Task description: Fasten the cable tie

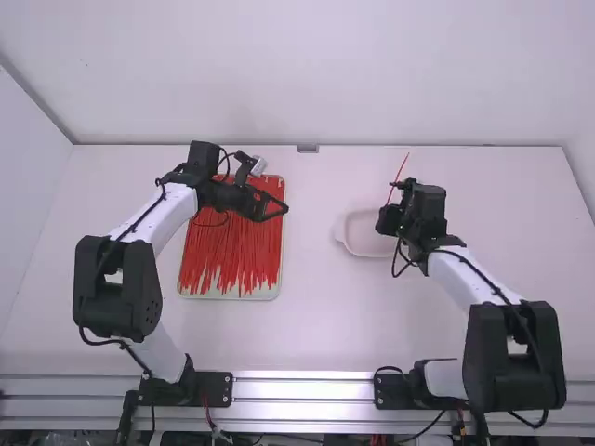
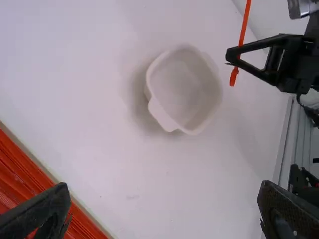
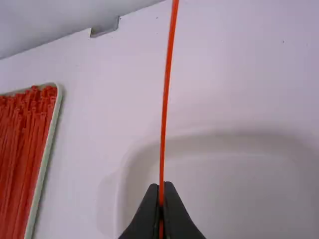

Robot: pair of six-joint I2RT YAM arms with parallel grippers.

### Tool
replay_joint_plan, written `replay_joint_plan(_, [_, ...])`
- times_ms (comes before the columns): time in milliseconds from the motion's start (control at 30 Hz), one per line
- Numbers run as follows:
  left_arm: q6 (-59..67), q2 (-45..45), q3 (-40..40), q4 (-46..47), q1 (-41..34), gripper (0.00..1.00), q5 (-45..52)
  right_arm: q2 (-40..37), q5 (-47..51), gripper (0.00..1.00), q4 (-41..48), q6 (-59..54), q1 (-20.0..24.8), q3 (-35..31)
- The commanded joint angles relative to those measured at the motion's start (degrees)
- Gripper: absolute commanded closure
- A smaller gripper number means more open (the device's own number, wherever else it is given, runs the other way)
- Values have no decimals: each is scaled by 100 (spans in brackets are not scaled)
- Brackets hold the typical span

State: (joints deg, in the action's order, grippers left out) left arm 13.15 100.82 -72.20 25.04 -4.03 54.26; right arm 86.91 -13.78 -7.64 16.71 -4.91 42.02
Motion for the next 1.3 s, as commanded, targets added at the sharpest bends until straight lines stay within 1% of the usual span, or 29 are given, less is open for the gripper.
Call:
replay_joint_plan(0, [20, -31, 48, -2, -46, 1, 186, 522, 11, 100, 0, 179, -35, 151])
replay_joint_plan(133, [-2, -31, 48, 22, -44, 1, 179, 975, 15, 100, 17, 254, -66, 398])
replay_joint_plan(400, [0, -31, 48, -2, -42, 1, 179, 1156, 81, 100, 52, 234, -262, 640])
replay_joint_plan(433, [0, -31, 48, 0, -42, 1, 177, 1156, 87, 91, 57, 234, -280, 654])
replay_joint_plan(467, [-4, -31, 48, 0, -42, 1, 168, 1156, 85, 75, 55, 238, -295, 669])
replay_joint_plan(500, [-4, -31, 48, 0, -42, 1, 162, 1156, 79, 49, 57, 236, -308, 682])
replay_joint_plan(533, [2, -31, 48, -4, -42, 1, 164, 1154, 76, 20, 52, 243, -306, 682])
replay_joint_plan(567, [0, -31, 48, -22, -42, 1, 162, 1137, 83, 1, 83, 260, -291, 682])
replay_joint_plan(767, [2, -31, 48, -68, -39, 1, 164, 1113, 76, 1, 409, 256, -293, 756])
replay_joint_plan(933, [4, -31, 44, -92, -35, 1, 162, 1032, 81, 1, 1150, 232, -293, 1043])
replay_joint_plan(1000, [-4, -42, 44, -149, 42, 1, 162, 909, 186, 1, 1670, 234, -293, 1239])
replay_joint_plan(1133, [-24, -76, 44, -140, 116, 1, 162, 662, 227, 1, 2015, 122, -315, 1329])
replay_joint_plan(1267, [-175, -170, 44, -142, 225, 1, 162, 92, 240, 1, 2363, 76, -341, 1318])
